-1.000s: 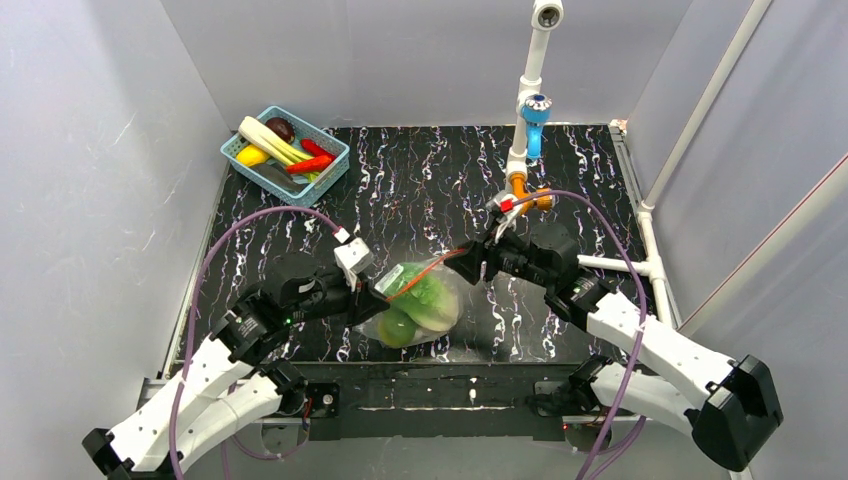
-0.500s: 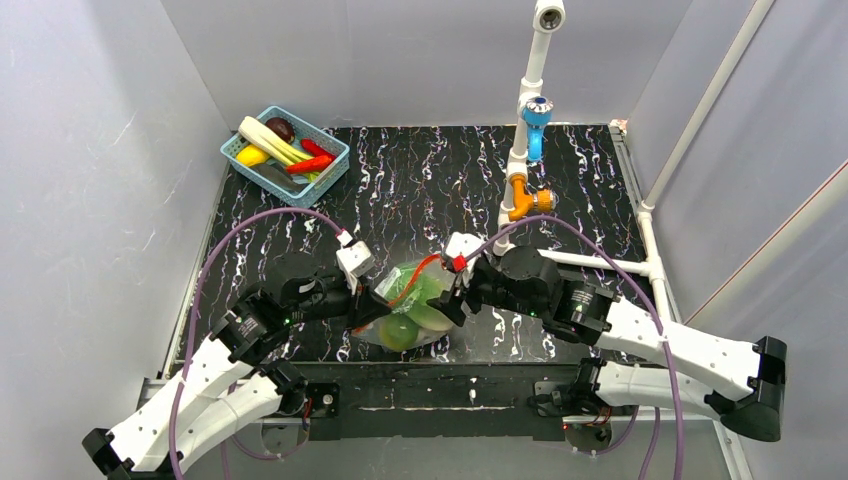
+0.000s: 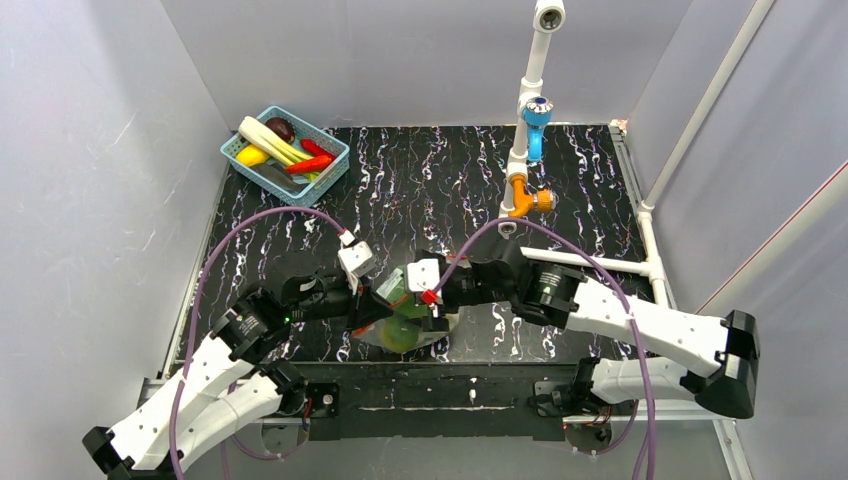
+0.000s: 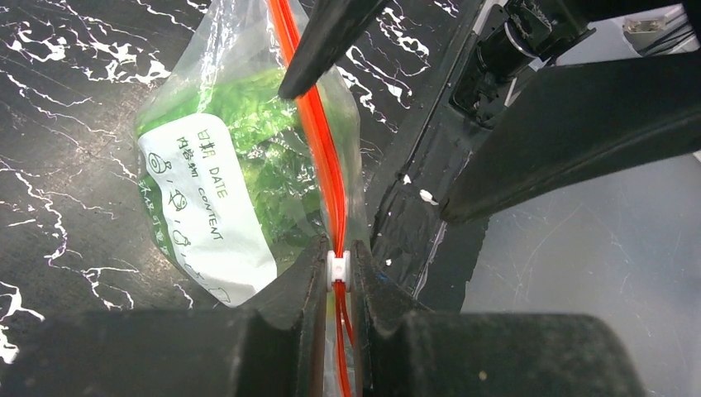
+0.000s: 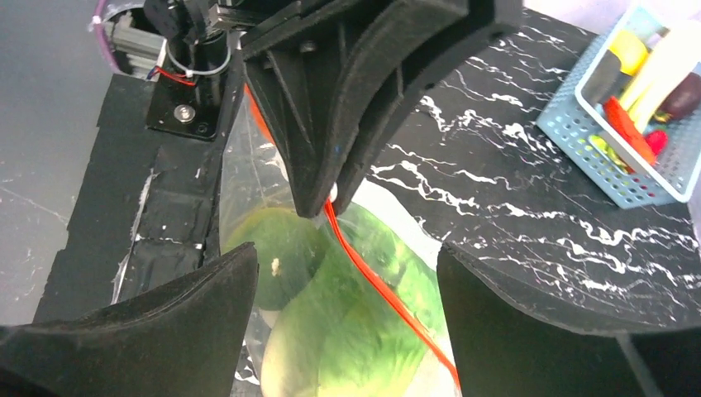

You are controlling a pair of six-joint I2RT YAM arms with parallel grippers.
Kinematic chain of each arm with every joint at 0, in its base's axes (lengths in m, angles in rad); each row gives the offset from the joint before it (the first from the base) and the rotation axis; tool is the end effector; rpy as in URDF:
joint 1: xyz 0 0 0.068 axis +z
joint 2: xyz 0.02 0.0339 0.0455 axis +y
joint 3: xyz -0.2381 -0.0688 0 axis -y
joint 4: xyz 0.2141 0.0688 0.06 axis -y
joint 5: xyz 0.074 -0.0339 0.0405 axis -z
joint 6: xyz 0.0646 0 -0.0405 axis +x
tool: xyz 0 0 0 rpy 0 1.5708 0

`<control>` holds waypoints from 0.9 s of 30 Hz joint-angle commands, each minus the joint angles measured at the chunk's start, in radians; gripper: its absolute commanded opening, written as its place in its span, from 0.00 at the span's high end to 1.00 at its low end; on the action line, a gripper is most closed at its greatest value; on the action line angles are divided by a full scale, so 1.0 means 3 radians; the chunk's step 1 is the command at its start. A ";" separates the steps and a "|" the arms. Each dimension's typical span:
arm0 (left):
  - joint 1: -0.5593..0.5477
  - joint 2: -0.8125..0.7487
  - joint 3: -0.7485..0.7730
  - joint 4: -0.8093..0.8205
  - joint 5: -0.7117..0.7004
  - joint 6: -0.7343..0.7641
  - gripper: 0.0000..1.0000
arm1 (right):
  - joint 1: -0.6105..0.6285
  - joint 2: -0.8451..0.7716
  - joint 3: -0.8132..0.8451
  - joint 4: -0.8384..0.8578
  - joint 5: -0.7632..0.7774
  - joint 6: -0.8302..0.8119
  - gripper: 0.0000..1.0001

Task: Place the food in the zip-top bag and seal the zipper
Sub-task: Zip the zipper food storage bag at the center of the board.

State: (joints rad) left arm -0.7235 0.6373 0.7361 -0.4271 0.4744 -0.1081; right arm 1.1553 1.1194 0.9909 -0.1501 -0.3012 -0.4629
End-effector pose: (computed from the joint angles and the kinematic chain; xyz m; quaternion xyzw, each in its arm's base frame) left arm 0.1005 -0.1282 0.2936 0.3697 0.7118 -0.4033 0.4404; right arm 0.0901 0.2517 0.3225 -0.6336 0.4794 0.3147 0.5193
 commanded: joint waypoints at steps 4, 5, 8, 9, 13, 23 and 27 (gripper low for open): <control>0.0003 -0.0011 0.0163 -0.0023 0.0121 -0.0002 1.00 | 0.0015 0.0335 0.0480 -0.0410 -0.0430 -0.0381 0.29; -0.0001 -0.0016 0.0171 -0.0023 0.0126 -0.0011 1.00 | 0.0015 0.0353 0.0474 -0.0425 -0.0422 -0.0399 0.31; 0.0000 -0.0035 0.0191 -0.0053 0.0135 -0.0023 1.00 | 0.0015 0.0347 0.0425 -0.0441 -0.0338 -0.0448 0.38; 0.0001 -0.0040 0.0195 -0.0058 0.0141 -0.0027 1.00 | 0.0015 0.0343 0.0409 -0.0436 -0.0308 -0.0458 0.38; -0.0001 -0.0054 0.0199 -0.0054 0.0165 -0.0042 1.00 | 0.0016 0.0388 0.0394 -0.0429 -0.0263 -0.0481 0.44; 0.0001 0.0001 0.0251 -0.0052 0.0219 -0.0078 1.00 | 0.0015 0.0571 0.0515 -0.0330 -0.0198 -0.0445 0.62; -0.0001 -0.0029 0.0247 -0.0076 0.0193 -0.0084 1.00 | 0.0015 0.0557 0.0494 -0.0296 -0.0014 -0.0433 0.89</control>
State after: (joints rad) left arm -0.7235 0.6426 0.7677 -0.4507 0.5068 -0.1249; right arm 1.1553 1.2938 1.1019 -0.2802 -0.3565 -0.5911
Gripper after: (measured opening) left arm 0.087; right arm 0.197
